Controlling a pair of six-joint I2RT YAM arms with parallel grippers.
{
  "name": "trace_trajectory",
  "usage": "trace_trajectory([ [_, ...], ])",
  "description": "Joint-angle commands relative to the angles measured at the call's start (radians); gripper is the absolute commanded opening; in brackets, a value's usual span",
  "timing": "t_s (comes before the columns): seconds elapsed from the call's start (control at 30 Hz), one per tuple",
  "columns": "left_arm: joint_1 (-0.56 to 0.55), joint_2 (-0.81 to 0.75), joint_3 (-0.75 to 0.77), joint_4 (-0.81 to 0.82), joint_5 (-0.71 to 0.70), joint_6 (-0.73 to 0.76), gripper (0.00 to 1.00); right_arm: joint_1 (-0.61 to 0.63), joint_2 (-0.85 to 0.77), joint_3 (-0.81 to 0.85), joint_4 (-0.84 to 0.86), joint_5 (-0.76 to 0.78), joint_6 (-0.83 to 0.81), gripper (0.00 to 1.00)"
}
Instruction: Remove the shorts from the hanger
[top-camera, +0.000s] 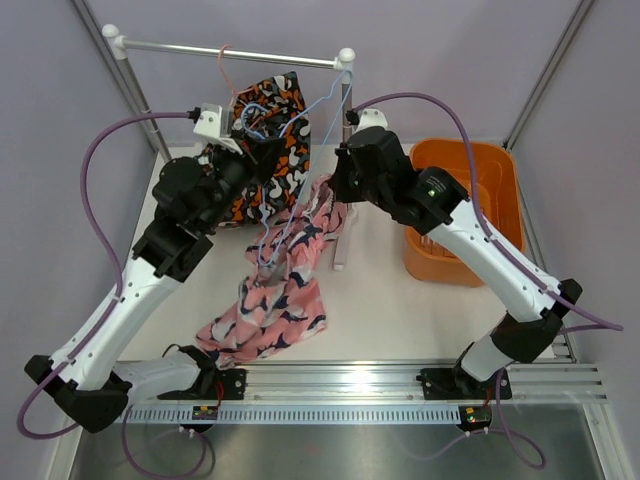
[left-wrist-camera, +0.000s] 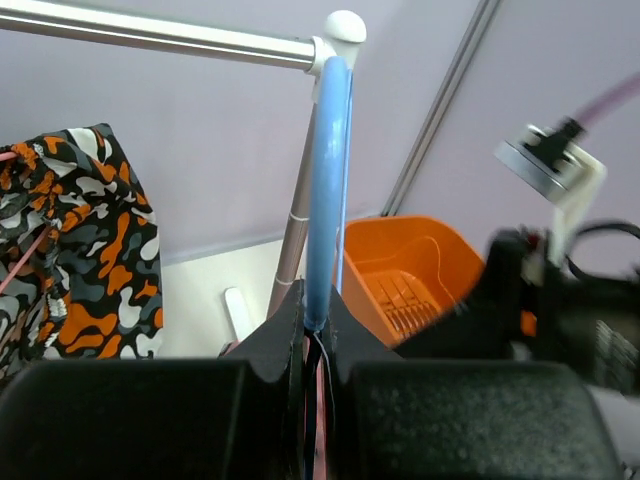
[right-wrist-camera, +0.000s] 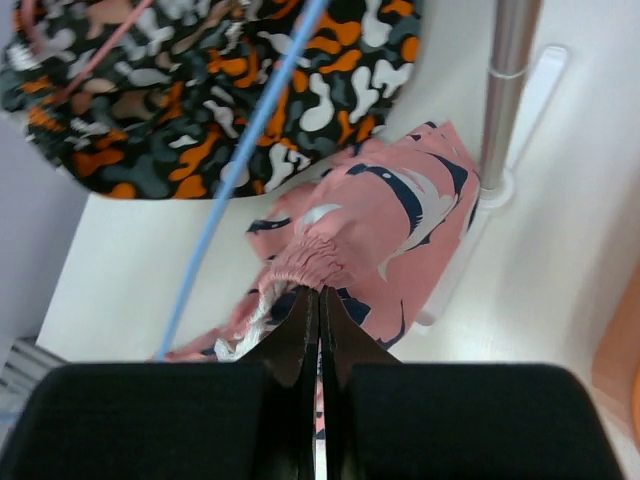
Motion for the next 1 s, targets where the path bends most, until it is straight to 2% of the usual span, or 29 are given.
trace_trajectory([
  [0.0,-0.004,0.057,0.092,0.192,-0.087,-0.047,0.0,0.011,-0.045,0.068,0.012,0.002,-0.024,0.0],
  [0.1,-0.002,0.096,0.187,0.195,-0.135,-0.032,0.0,0.01,-0.025,0.203,-0.052,0.089,-0.071,0.0],
  [0.23,-0.002,0.122,0.279,0.122,-0.217,0.001,0.0,-0.004,0.085,0.549,-0.168,0.247,-0.163,0.0],
  [0.33,-0.001,0.097,0.301,0.065,-0.253,0.027,0.0,-0.027,0.122,0.718,-0.178,0.334,-0.223,0.0],
  [0.4,-0.001,0.079,0.29,0.044,-0.279,0.042,0.0,-0.05,0.101,0.728,-0.132,0.352,-0.251,0.0],
  [0.47,-0.001,0.042,0.254,0.031,-0.302,0.051,0.0,-0.059,0.026,0.653,-0.019,0.391,-0.292,0.0],
  [0.5,-0.001,0.034,0.241,0.022,-0.305,0.054,0.0,-0.059,-0.038,0.563,0.036,0.416,-0.332,0.0],
  [0.57,-0.001,0.031,0.234,-0.007,-0.32,0.054,0.0,-0.059,-0.098,0.472,0.211,0.499,-0.387,0.0],
  [0.6,0.001,0.03,0.226,-0.016,-0.32,0.051,0.0,-0.064,-0.139,0.405,0.271,0.526,-0.447,0.0],
  [0.7,0.001,0.019,0.178,0.0,-0.317,0.048,0.0,-0.085,-0.183,0.345,0.473,0.644,-0.611,0.0],
  [0.73,0.001,0.017,0.168,0.005,-0.319,0.047,0.0,-0.096,-0.186,0.34,0.562,0.678,-0.642,0.0],
  [0.87,0.001,0.014,0.14,0.007,-0.304,0.039,0.0,-0.185,-0.139,0.451,0.624,0.707,-0.742,0.0],
  [0.97,0.001,0.008,0.113,0.019,-0.296,0.034,0.0,-0.257,-0.063,0.51,0.745,0.802,-0.89,0.0],
])
